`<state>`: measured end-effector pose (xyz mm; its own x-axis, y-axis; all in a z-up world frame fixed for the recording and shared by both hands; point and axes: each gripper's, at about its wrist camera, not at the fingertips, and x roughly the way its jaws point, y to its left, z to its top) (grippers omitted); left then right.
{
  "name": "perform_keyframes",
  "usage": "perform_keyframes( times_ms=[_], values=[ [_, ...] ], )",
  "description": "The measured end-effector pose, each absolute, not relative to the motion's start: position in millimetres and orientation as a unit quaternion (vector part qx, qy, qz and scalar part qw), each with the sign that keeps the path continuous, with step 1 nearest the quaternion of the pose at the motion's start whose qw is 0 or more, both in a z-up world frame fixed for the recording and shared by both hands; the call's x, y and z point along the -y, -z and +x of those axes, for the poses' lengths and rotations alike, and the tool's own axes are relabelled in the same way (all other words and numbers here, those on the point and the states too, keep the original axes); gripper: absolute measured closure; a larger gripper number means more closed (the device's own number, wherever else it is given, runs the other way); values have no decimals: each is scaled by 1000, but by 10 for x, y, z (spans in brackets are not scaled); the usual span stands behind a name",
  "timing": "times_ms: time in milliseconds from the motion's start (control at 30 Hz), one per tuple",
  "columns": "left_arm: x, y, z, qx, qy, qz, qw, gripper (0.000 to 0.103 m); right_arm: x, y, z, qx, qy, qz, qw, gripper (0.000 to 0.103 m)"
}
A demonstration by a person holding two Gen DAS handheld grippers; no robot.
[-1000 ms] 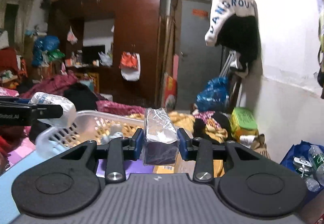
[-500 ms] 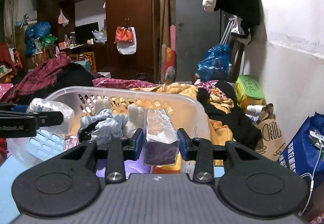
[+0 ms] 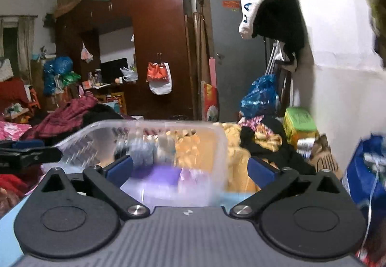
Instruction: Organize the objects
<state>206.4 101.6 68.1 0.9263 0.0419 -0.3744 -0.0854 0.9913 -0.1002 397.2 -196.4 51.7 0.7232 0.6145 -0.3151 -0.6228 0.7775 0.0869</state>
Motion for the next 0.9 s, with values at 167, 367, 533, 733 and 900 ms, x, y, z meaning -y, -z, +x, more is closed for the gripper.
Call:
perform_keyframes(
  times_ms=[167, 367, 533, 733, 900],
  values=[
    [-1004, -241, 1684, -235, -39, -50, 970, 9, 2304, 35, 3687, -228, -328, -5, 917, 0],
    [-1153, -40, 1842, -294, -18, -74, 953, 9, 2209, 344, 3657, -300, -339, -47, 890, 0],
    [-1183, 102, 1953, -322, 12, -86, 943, 9, 2113, 396, 3697, -311, -363, -55, 876, 9],
    [-1147, 136, 1988, -322, 30, -60, 945, 9, 1954, 450, 3599, -301, -358, -102, 878, 19],
    [-940, 153, 1979, -319, 40, -5, 947, 31, 1938, 458, 3547, -291, -364, -111, 878, 31]
  ],
)
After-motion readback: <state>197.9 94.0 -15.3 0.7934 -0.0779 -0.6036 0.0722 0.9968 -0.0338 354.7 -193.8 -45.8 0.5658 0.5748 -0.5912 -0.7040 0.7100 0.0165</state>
